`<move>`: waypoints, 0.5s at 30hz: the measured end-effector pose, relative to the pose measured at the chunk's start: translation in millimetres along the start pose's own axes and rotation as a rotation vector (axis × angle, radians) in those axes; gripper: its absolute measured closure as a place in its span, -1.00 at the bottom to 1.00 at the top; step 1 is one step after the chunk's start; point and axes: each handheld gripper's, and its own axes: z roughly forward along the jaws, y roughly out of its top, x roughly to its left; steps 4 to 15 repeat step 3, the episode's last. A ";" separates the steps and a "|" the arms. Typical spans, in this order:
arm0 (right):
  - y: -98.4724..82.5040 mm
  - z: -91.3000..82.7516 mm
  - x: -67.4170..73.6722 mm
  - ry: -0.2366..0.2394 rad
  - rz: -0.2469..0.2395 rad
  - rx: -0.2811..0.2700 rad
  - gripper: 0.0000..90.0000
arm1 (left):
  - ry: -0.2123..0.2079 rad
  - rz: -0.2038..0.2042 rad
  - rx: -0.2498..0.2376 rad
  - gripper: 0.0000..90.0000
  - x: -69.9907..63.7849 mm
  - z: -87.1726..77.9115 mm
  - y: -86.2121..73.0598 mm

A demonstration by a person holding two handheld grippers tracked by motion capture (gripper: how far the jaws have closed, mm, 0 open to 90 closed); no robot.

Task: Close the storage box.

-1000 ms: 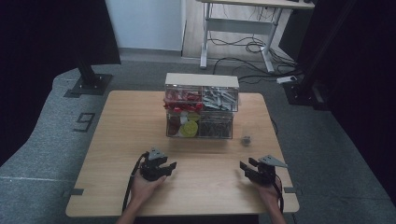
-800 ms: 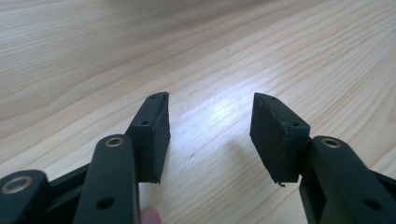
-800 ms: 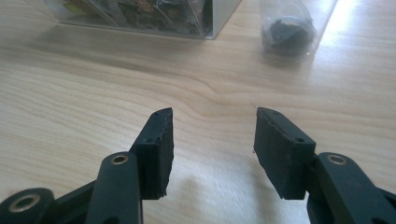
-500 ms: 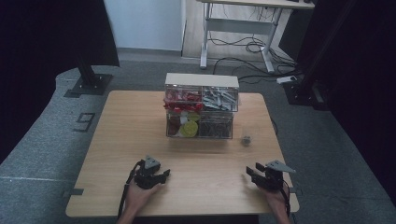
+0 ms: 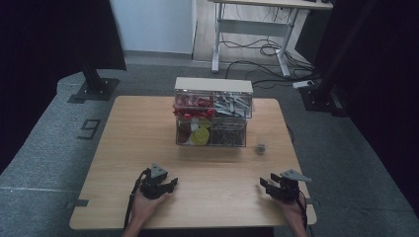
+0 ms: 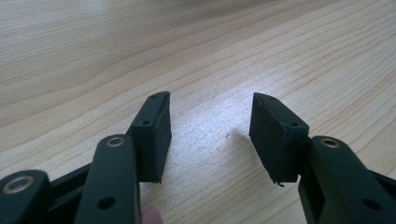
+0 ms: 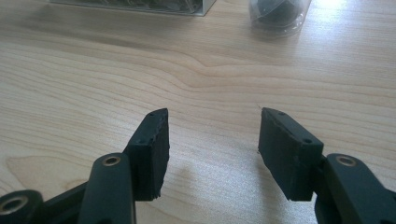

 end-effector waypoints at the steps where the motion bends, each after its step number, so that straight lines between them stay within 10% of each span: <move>1: 0.1 0.0 -0.2 0.001 0.003 0.000 -0.04 | -0.001 -0.001 -0.001 0.07 0.3 0.0 0.0; 15: 0.2 0.2 -0.6 0.002 0.007 0.003 -0.05 | -0.001 -0.004 -0.003 0.07 0.5 0.3 0.0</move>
